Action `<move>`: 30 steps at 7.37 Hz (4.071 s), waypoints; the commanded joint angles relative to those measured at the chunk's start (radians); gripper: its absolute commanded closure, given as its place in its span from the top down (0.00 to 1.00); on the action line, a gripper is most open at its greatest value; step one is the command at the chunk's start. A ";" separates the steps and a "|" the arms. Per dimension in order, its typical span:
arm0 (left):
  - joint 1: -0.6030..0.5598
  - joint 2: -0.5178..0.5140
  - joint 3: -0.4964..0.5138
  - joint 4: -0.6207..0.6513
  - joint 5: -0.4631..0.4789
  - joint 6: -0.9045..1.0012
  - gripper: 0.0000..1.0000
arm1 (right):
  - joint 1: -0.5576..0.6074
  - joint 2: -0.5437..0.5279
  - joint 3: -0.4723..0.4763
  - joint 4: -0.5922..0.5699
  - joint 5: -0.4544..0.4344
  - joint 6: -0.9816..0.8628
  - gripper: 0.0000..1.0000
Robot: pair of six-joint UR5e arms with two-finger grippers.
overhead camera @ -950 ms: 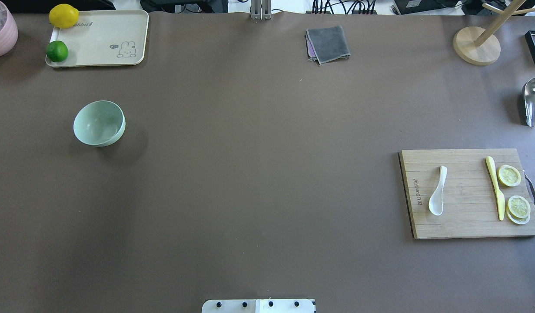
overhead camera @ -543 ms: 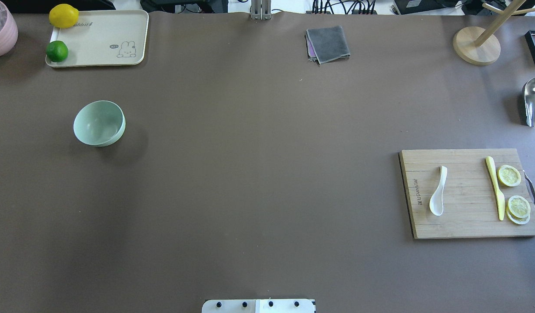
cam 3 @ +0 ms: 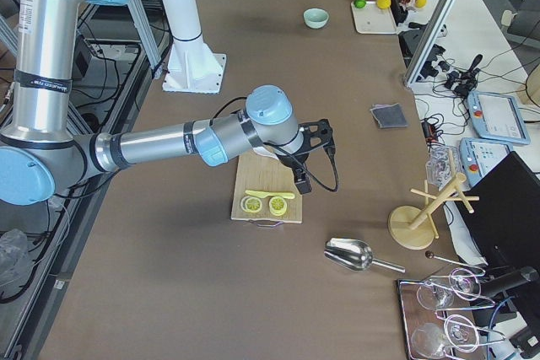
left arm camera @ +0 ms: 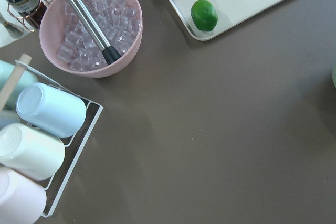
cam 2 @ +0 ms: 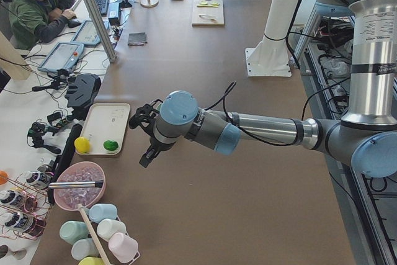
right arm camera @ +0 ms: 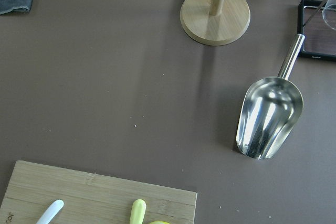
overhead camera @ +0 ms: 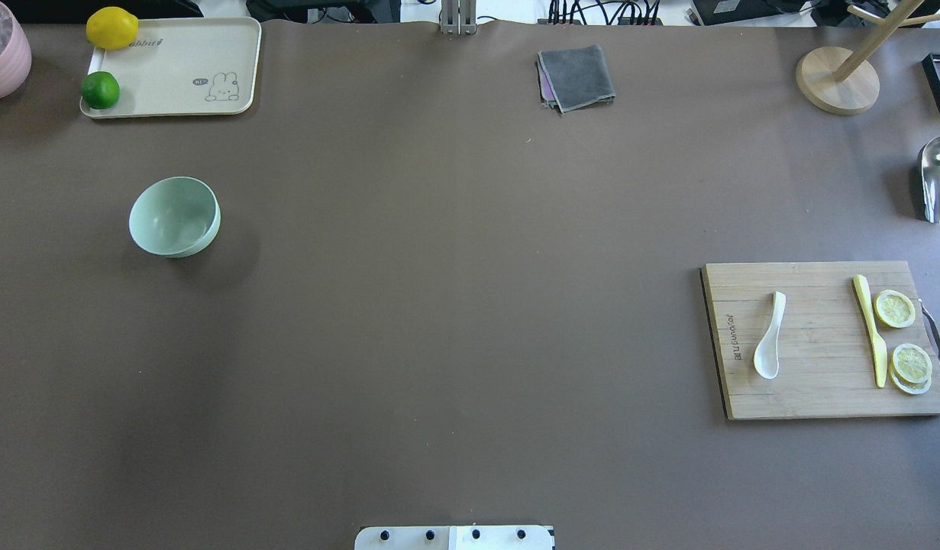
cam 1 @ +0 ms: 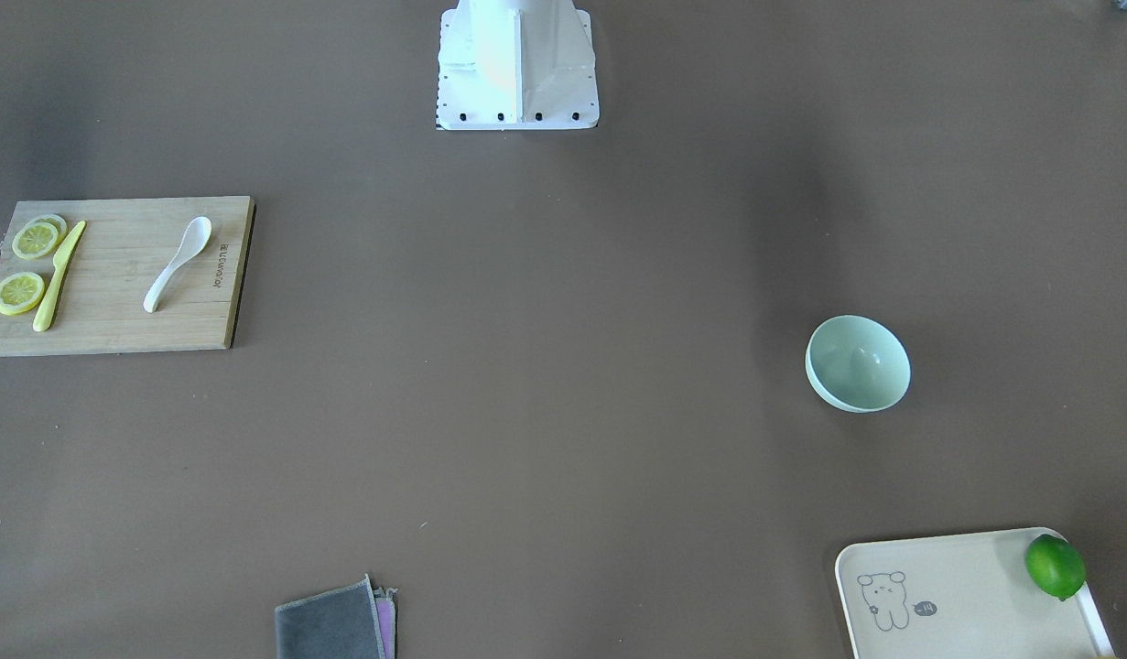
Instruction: Place spoon in bowl
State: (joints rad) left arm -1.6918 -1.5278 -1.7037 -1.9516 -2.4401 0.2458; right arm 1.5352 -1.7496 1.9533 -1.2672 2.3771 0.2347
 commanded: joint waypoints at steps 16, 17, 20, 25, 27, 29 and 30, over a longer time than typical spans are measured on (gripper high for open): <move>0.707 -0.265 0.343 -0.541 0.251 -1.007 0.00 | -0.492 0.053 -0.005 0.207 -0.325 0.670 1.00; 0.705 -0.291 0.335 -0.529 0.247 -1.014 0.00 | -0.492 0.053 -0.005 0.207 -0.325 0.670 1.00; 0.803 -0.451 0.287 -0.422 0.301 -1.279 0.00 | -0.492 0.053 -0.002 0.207 -0.325 0.670 1.00; 1.118 -0.687 0.133 0.023 0.640 -1.481 0.00 | -0.492 0.052 -0.001 0.207 -0.325 0.670 1.00; 1.132 -0.715 0.136 0.069 0.650 -1.481 0.00 | -0.492 0.052 0.001 0.207 -0.325 0.670 1.00; 1.149 -0.713 0.133 0.069 0.668 -1.478 0.12 | -0.494 0.048 -0.004 0.233 -0.326 0.670 1.00; 1.175 -0.715 0.131 0.069 0.705 -1.475 0.17 | -0.494 0.048 -0.005 0.233 -0.326 0.669 1.00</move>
State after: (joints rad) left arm -0.5427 -2.2412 -1.5701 -1.8833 -1.7696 -1.2318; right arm 1.0418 -1.7004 1.9506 -1.0390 2.0515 0.9044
